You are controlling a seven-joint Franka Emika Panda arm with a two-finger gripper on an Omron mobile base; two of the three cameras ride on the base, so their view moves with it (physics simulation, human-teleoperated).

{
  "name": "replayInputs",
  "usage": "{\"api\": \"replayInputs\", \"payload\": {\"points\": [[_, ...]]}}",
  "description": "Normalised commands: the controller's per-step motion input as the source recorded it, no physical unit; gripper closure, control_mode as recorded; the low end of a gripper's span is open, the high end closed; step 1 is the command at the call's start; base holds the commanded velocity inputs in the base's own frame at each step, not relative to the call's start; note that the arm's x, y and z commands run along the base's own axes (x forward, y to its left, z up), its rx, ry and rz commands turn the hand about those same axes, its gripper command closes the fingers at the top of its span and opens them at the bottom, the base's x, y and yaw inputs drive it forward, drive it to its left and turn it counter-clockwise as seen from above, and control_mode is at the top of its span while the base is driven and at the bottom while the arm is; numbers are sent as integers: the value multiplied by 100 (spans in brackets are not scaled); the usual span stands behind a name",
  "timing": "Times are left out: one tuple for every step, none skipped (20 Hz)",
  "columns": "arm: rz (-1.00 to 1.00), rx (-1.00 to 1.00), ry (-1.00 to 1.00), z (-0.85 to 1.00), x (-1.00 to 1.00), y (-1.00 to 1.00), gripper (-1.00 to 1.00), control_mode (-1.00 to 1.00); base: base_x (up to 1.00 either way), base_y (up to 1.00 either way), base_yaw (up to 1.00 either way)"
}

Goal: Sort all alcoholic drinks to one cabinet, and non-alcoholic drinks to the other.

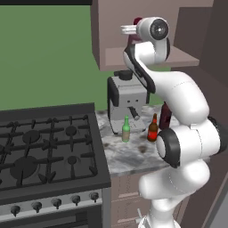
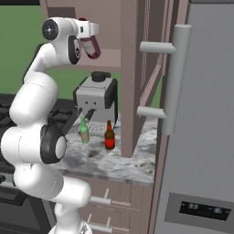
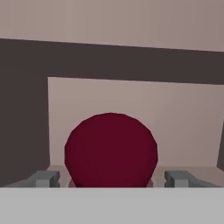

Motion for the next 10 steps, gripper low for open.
{"api": "replayInputs", "payload": {"points": [[0,1,-5,-3,16,0,-100,-100,0,0,0],[0,0,-6,-4,17,0,-100,-100,0,0,0],[0,0,-7,-2,18,0,-100,-100,0,0,0],[0,0,-6,-2,20,0,-100,-100,0,0,0],[0,0,-7,-2,22,0,-100,-100,0,0,0],[0,0,-7,0,24,0,-100,-100,0,0,0],[0,0,-6,0,26,0,-100,-100,0,0,0],[0,0,-6,0,28,0,-100,-100,0,0,0],[0,0,-6,0,26,0,-100,-100,0,0,0],[0,0,-5,0,25,0,-100,-100,0,0,0]]}}
